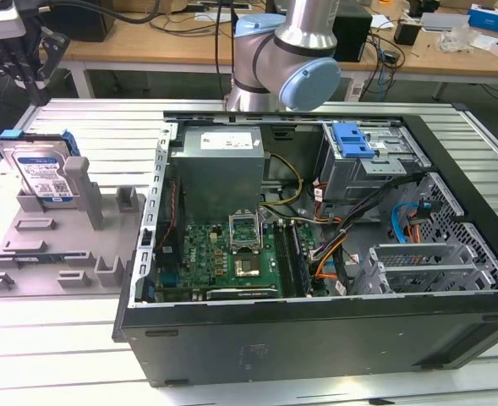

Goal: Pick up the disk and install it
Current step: 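Pick up the disk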

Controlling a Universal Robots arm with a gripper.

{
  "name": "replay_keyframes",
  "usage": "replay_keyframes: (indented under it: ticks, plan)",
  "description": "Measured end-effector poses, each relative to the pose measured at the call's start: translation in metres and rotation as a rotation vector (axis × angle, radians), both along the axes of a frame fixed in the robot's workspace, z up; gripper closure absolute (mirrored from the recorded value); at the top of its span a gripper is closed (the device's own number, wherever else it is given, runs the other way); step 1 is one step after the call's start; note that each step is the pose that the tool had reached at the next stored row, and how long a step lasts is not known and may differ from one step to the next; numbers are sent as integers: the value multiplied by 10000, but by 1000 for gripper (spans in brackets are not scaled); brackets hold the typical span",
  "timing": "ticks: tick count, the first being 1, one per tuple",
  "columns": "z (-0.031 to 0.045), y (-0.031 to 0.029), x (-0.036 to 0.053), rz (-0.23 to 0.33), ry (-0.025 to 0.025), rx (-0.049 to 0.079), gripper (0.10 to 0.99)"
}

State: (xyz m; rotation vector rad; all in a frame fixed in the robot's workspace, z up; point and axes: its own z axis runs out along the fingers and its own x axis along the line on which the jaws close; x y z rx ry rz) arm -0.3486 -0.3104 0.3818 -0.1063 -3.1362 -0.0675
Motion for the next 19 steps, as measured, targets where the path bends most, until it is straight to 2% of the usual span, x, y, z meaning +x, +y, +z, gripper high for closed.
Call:
replay_keyframes:
  ticks: [2, 12, 19]
  plan:
    - [0, 0, 0, 283, -1, -9, 980]
    - [-16, 0, 0, 2745, -4, -12, 980]
    - [-24, 0, 0, 4243, -5, -11, 973]
